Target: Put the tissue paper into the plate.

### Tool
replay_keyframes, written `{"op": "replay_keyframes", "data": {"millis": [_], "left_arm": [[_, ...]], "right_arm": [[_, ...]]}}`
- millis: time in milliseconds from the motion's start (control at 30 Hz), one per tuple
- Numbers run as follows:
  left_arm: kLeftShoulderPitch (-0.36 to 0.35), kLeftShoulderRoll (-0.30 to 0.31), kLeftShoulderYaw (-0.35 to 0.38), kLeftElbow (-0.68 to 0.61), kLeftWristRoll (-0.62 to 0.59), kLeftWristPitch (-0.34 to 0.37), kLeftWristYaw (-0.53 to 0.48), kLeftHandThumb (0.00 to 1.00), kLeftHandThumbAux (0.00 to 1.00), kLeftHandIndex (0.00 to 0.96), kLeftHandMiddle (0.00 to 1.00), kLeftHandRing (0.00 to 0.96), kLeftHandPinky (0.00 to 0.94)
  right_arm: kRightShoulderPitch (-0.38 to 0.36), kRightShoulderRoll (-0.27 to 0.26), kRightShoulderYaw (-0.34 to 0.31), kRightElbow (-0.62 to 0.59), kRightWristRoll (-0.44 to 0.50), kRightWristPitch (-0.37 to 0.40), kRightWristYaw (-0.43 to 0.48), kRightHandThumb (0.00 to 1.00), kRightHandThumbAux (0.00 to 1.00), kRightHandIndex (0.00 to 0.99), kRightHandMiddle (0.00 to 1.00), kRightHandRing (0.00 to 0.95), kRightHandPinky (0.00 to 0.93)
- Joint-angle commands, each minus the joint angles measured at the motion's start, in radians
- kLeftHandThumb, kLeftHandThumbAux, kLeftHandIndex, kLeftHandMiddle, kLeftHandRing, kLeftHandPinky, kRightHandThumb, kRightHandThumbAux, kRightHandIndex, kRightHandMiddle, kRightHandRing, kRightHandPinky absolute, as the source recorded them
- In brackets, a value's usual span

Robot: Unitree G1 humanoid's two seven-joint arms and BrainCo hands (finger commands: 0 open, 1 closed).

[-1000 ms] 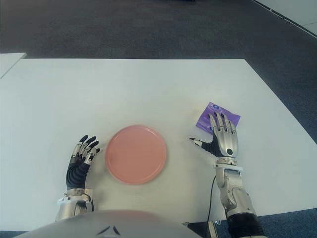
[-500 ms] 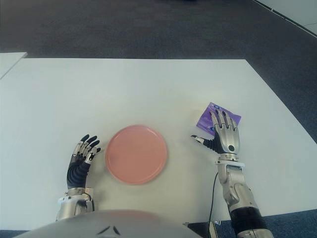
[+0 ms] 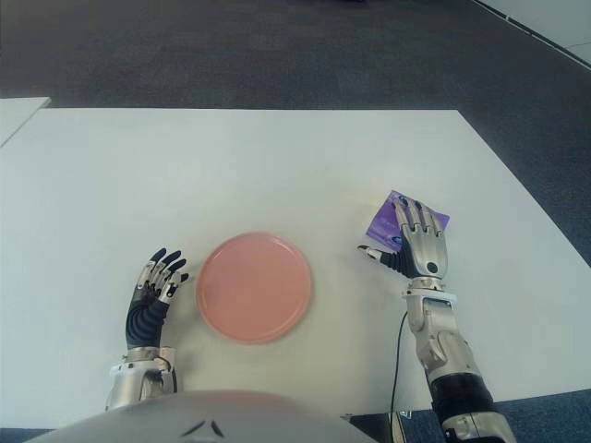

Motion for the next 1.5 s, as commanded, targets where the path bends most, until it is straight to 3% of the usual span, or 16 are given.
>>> {"op": "replay_keyframes", "data": {"millis": [33, 1067, 1500], "left_arm": [[0.041, -0.008, 0.017, 0.144, -0.014, 0.104, -0.003, 0.263, 0.647, 0.134, 0.202, 0.217, 0.269], [0.038, -0.006, 0.037, 0.159, -0.023, 0.077, -0.028, 0.272, 0.653, 0.139, 0.203, 0.211, 0.248], [0.043, 0.002, 0.043, 0.151, -0.002, 0.076, -0.016, 0.246, 0.641, 0.145, 0.204, 0.213, 0.254]], "right_arm": [[-0.034, -0.018, 0.017, 0.039, 0.014, -0.013, -0.005, 0.316, 0.370, 0.000, 0.000, 0.000, 0.000], [-0.170, -0.058, 0.068, 0.147, 0.056, -0.011, 0.056, 0.322, 0.420, 0.000, 0.000, 0.000, 0.000], [-0.252, -0.060, 0.110, 0.271, 0.066, -0.042, 0.032, 0.329, 0.437, 0.000, 0.000, 0.000, 0.000]]}}
